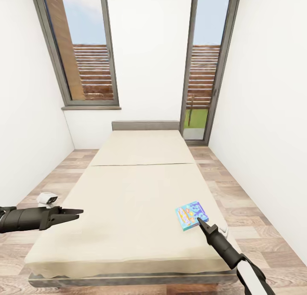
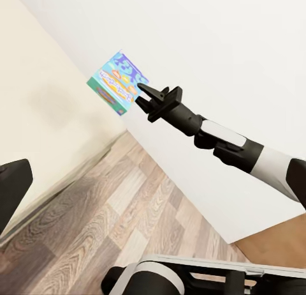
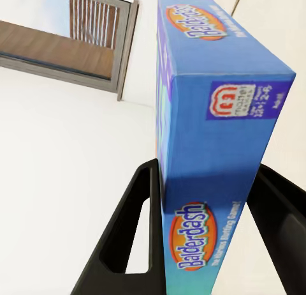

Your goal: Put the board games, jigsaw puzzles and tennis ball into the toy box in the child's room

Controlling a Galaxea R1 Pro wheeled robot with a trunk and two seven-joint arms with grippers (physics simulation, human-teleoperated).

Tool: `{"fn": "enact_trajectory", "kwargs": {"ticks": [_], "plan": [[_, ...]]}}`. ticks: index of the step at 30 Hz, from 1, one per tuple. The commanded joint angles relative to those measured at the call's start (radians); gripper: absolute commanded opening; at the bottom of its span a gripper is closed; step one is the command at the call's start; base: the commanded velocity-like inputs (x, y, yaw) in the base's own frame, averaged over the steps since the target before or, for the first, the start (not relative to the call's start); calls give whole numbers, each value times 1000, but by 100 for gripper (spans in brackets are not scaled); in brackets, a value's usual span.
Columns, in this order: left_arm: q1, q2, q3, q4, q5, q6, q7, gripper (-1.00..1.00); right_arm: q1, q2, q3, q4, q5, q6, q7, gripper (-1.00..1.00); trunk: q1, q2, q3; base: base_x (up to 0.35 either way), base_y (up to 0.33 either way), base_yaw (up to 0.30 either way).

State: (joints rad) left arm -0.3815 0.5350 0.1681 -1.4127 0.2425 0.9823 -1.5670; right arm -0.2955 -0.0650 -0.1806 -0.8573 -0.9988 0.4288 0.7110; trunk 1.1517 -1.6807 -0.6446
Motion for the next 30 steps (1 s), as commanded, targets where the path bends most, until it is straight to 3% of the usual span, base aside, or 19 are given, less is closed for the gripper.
{"fn": "enact_trajectory", "kwargs": {"ticks": [1,21,30], "plan": [[-1,0,0,0,0,10,-4,100,-1,1,-1,0,-8,8,-1,-100,0,0,-1,0,3,0],[-1,0,1,1,1,10,-4,100,-1,6,3,-3,-7,7,-4,-100,0,0,23,0,0,84],[-1,0,1,1,0,10,-4,100,-1,5,3,-3,-7,7,-4,-100,-35,63,65,0,0,135]]}}
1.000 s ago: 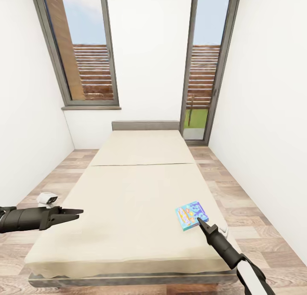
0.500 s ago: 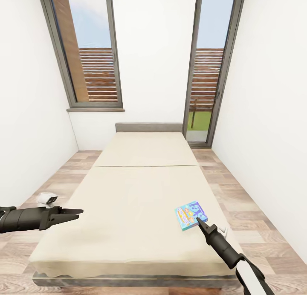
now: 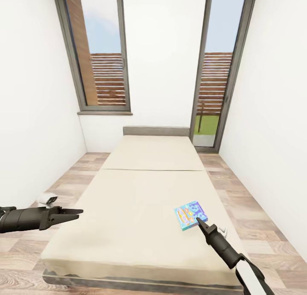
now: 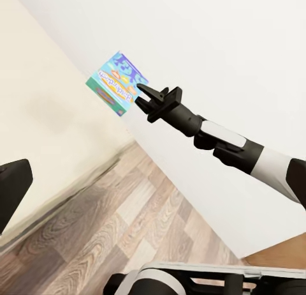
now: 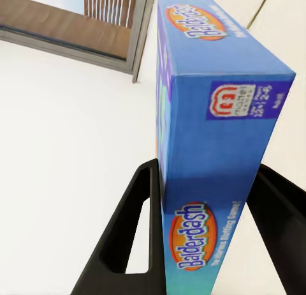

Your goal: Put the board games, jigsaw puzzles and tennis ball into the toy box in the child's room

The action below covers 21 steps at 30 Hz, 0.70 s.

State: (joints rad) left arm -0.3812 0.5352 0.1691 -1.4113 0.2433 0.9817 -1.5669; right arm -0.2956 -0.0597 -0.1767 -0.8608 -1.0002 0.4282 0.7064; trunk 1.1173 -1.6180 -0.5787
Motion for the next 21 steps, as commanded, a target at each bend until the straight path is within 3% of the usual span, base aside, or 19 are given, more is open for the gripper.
{"fn": "enact_trajectory", "kwargs": {"ticks": [1,21], "plan": [[-1,0,0,0,-1,11,-4,100,0,0,-1,0,-6,8,1,-100,-4,7,3,0,0,140],[-1,0,-3,0,-2,9,-3,100,0,0,2,0,-6,9,1,-100,-81,147,69,0,0,17]]}}
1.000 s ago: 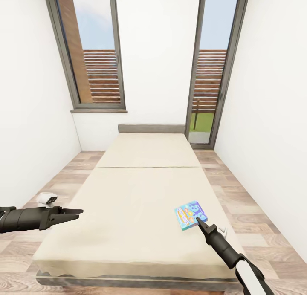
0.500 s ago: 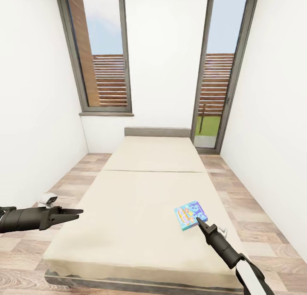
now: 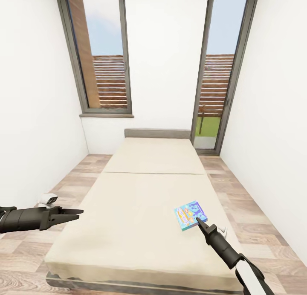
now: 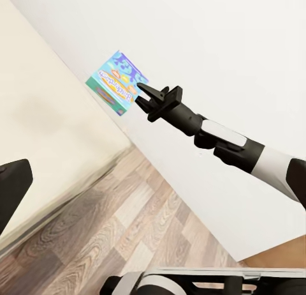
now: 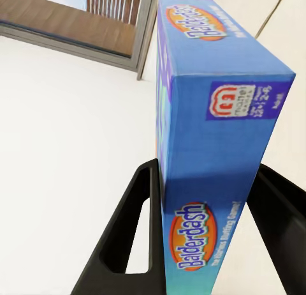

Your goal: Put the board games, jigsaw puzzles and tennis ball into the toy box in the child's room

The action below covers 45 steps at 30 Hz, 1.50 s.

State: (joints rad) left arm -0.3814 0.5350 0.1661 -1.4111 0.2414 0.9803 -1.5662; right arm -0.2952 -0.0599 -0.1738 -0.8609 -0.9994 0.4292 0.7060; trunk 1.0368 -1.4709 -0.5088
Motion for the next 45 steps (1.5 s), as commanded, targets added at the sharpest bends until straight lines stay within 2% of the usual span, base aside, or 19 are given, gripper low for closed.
{"fn": "enact_trajectory", "kwargs": {"ticks": [1,9,14,18,20,22,30,38,42,45], "plan": [[-1,0,0,0,0,11,-4,100,-1,0,-1,0,-7,8,1,-100,-4,7,2,0,0,0],[-1,0,0,0,-2,11,-3,100,-1,-1,-1,-6,-7,10,-3,-100,-35,63,27,0,0,0],[-1,0,0,0,-2,11,-4,100,-1,-13,-2,-59,-6,22,-15,-100,-54,98,43,0,0,0],[-1,0,3,1,0,11,-4,100,1,-15,-3,-76,-6,41,-63,-100,-69,126,55,0,0,0],[-1,0,5,5,1,11,-3,100,-9,-15,-4,-83,-7,91,-120,-100,-77,140,62,0,0,0],[-1,0,6,7,1,11,0,100,-17,-14,-4,-108,-7,140,-142,-100,-84,154,68,0,0,0],[-1,0,9,10,2,13,6,100,-11,-9,0,-256,-7,182,-157,-100,-115,210,93,0,0,0],[-1,4,16,14,4,19,5,100,-10,-10,-2,-283,-7,182,-157,-100,-146,266,118,0,0,0],[-2,4,48,14,2,25,6,100,-10,-8,-2,-282,-7,179,-157,-100,-161,294,131,0,0,67],[-1,5,58,14,1,26,7,100,-10,-3,-3,-284,-7,177,-157,-100,-173,315,141,0,0,205]]}}
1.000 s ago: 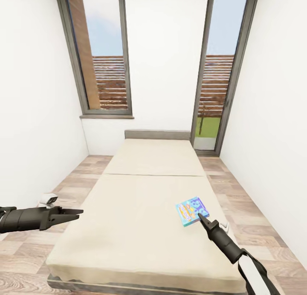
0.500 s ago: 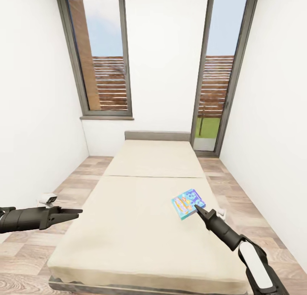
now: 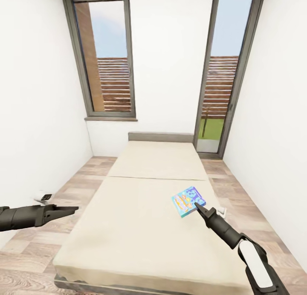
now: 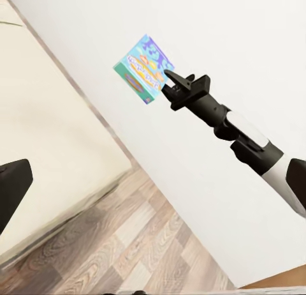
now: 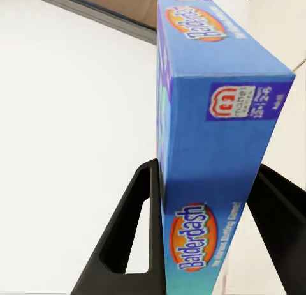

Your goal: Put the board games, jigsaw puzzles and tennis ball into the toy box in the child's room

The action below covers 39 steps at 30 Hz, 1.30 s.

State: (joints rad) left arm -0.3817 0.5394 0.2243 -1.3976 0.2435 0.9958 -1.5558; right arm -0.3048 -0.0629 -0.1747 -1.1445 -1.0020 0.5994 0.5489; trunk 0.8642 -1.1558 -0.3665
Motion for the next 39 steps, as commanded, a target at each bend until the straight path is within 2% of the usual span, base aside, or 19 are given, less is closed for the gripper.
{"fn": "enact_trajectory", "kwargs": {"ticks": [1,8,13,18,27,32,35,39], "plan": [[-1,1,2,1,-1,11,-3,100,0,1,-2,-1,-4,7,0,-100,-4,7,3,0,0,241],[-1,4,9,2,-1,12,-3,100,0,4,-2,2,-4,4,-3,-100,-31,56,28,0,0,260],[-1,6,30,4,-10,12,-2,100,0,4,-2,4,-4,4,-3,-100,-50,91,47,0,0,267],[-1,6,80,8,-45,13,-1,100,0,3,-2,7,-4,4,-4,-100,-69,126,66,0,0,268],[-1,5,119,17,-102,18,0,100,0,4,0,7,-4,0,-4,-100,-104,189,100,0,0,268],[-1,0,149,18,-128,29,47,100,0,3,-1,-1,-4,-2,-2,-100,-123,224,119,0,0,267],[-2,-1,154,18,-133,36,85,100,0,2,-2,-2,-4,-3,2,-100,-134,245,131,0,0,253],[-2,-1,155,18,-135,40,103,100,0,2,-2,-2,-4,-3,4,-100,-150,273,148,0,0,236]]}}
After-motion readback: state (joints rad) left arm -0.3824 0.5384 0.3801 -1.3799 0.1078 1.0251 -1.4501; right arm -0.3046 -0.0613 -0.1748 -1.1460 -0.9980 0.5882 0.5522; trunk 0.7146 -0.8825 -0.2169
